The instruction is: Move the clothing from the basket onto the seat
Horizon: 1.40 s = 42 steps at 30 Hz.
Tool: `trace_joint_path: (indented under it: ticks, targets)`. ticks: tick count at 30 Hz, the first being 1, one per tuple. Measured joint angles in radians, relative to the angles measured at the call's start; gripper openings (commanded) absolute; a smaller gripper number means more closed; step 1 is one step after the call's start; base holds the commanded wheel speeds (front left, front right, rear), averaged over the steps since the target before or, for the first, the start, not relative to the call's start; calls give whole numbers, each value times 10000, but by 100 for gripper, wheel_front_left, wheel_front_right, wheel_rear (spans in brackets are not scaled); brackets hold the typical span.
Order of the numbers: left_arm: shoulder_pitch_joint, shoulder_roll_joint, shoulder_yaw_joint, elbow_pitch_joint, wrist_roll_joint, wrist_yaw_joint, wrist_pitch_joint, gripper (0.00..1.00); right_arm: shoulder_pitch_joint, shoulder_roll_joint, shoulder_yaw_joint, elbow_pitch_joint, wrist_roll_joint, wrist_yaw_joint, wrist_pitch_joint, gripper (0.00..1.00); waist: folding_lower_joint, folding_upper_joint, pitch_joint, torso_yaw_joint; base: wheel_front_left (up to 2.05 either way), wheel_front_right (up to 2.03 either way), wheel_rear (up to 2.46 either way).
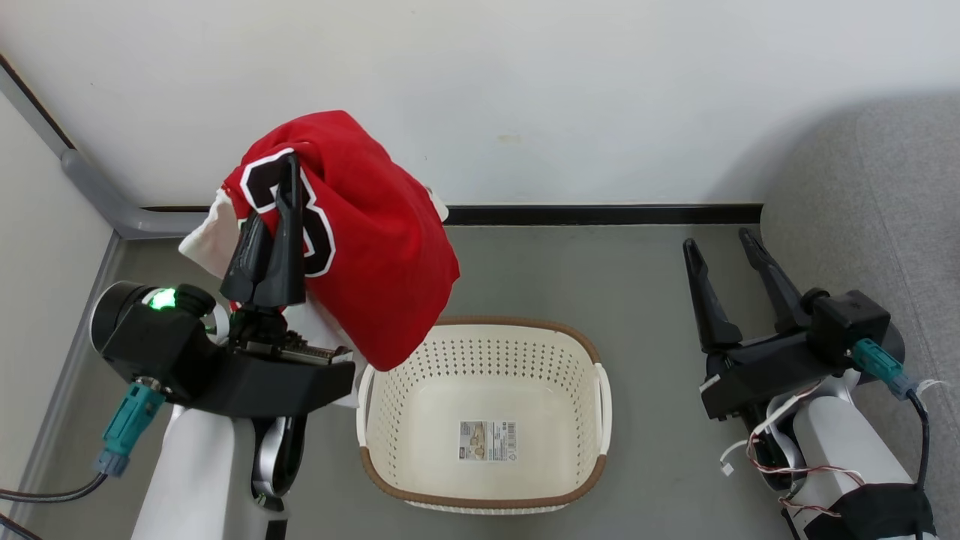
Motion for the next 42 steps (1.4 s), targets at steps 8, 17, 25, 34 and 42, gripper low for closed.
trace_joint_path:
  ticks: [8,17,25,34,42]
  targets:
    - [0,-13,-535,-667,86,-31,-10,0,85,17,38,40,0,12,0,100,0,0,9,-14,0,0,0]
    - [-1,-42,-980,-972,84,-33,-10,0,85,36,38,104,0,12,0,100,0,0,25,-29,0,0,0]
    - [-1,-46,-1081,-980,81,-35,-10,0,85,56,42,113,-2,12,0,100,0,0,48,-42,0,0,0]
    - [-2,-50,-1072,-926,48,-35,-10,0,54,67,188,-148,-2,13,0,100,0,0,72,-61,0,0,0]
    - [-7,-52,-1106,-704,-21,-35,-12,0,-203,81,1210,-953,113,84,0,100,0,0,44,-55,0,0,0]
